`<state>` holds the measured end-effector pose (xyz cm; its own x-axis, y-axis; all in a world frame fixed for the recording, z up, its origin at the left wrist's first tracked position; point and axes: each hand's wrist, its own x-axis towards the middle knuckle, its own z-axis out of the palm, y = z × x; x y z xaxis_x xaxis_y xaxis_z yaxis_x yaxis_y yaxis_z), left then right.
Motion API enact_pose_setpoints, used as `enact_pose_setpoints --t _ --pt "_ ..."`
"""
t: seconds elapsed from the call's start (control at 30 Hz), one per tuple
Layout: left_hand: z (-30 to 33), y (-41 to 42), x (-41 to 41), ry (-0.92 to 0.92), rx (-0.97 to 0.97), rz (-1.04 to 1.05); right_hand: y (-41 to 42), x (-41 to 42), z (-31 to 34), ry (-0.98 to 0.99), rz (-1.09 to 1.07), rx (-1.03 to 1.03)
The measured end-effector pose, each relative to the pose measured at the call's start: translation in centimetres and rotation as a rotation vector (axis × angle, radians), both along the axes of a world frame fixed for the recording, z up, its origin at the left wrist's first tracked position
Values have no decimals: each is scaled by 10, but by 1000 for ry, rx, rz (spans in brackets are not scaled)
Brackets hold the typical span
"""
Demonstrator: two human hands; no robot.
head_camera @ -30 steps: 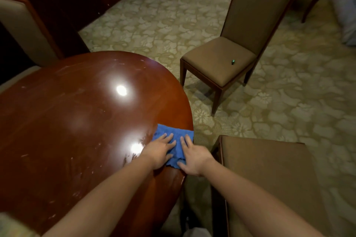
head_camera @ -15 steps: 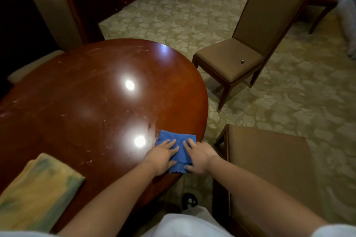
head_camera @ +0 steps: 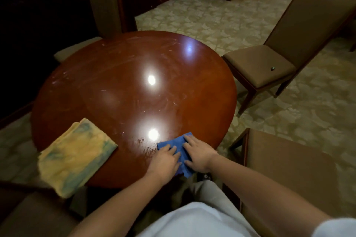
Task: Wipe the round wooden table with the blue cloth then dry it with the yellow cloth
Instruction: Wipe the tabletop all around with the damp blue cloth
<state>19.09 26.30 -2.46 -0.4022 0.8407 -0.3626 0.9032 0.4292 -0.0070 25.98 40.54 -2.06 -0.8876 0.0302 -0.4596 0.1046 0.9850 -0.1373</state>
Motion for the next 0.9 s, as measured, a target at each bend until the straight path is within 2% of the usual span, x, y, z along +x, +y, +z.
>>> enact_pose_setpoints --t 0.27,0.4,0.6,0.9 --pt "0 22 -12 -55 -92 155 19 -34 3 -61 82 89" --pt "16 35 -36 -57 -36 151 33 -60 9 -56 103 108" --pt "5 16 -28 -69 -20 110 25 -34 -1 -59 113 65" --pt "12 44 -80 -159 57 293 47 -103 1 -100 164 153"
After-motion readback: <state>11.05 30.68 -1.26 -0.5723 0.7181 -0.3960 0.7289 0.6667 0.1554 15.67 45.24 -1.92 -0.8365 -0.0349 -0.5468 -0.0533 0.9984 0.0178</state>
